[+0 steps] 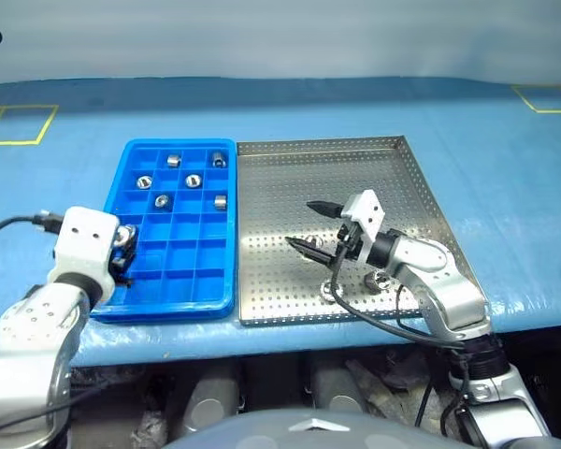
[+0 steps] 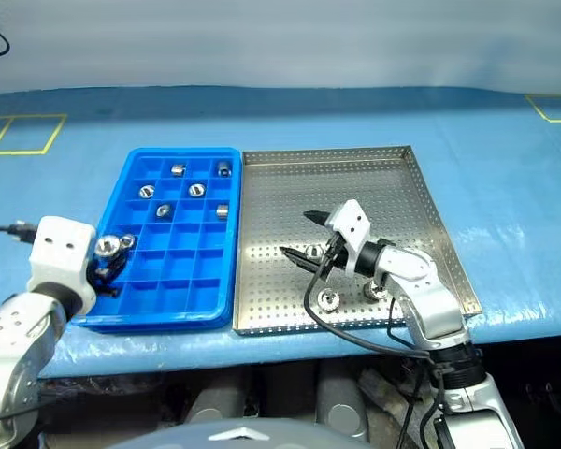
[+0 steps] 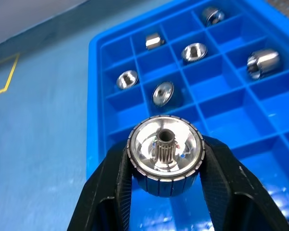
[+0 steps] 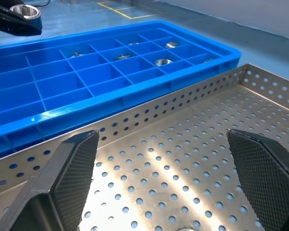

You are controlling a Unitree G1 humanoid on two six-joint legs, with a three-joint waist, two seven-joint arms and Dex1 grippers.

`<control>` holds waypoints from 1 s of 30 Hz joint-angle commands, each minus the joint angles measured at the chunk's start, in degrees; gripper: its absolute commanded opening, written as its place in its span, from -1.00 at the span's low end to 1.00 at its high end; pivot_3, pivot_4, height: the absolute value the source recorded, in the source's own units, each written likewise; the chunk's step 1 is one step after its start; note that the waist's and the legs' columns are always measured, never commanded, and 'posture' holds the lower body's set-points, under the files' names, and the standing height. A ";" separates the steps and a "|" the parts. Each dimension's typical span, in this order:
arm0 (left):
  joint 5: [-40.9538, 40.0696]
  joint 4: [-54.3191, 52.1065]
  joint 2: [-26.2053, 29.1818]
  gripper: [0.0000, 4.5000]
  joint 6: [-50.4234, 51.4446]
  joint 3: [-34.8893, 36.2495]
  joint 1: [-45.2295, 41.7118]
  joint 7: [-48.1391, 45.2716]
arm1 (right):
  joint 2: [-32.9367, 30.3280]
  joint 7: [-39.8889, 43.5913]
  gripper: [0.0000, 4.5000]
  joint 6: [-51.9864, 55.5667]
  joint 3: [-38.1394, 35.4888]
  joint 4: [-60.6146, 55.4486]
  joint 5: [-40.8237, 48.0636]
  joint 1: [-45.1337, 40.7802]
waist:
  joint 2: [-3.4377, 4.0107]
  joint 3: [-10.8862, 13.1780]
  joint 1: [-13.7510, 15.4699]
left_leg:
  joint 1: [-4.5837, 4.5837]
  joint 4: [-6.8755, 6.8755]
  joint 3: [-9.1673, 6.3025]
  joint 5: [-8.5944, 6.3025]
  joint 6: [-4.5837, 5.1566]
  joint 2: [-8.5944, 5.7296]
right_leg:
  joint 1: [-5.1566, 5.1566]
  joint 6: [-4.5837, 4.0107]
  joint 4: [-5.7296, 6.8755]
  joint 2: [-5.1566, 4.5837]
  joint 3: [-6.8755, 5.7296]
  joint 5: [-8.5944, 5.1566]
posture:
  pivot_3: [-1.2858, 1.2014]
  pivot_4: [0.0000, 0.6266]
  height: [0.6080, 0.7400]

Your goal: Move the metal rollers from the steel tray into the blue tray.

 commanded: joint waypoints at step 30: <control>-4.91 0.16 -5.66 0.97 -2.46 2.59 5.22 5.95 | -1.54 6.59 1.00 1.46 -0.81 -5.10 4.99 -0.16 | -0.06 -0.03 0.97 | 0.03 -0.09 -0.14 0.02 -0.06 0.03 | 0.04 -0.22 0.00 0.02 -0.14 -0.09 | 0.04 -0.52 1.00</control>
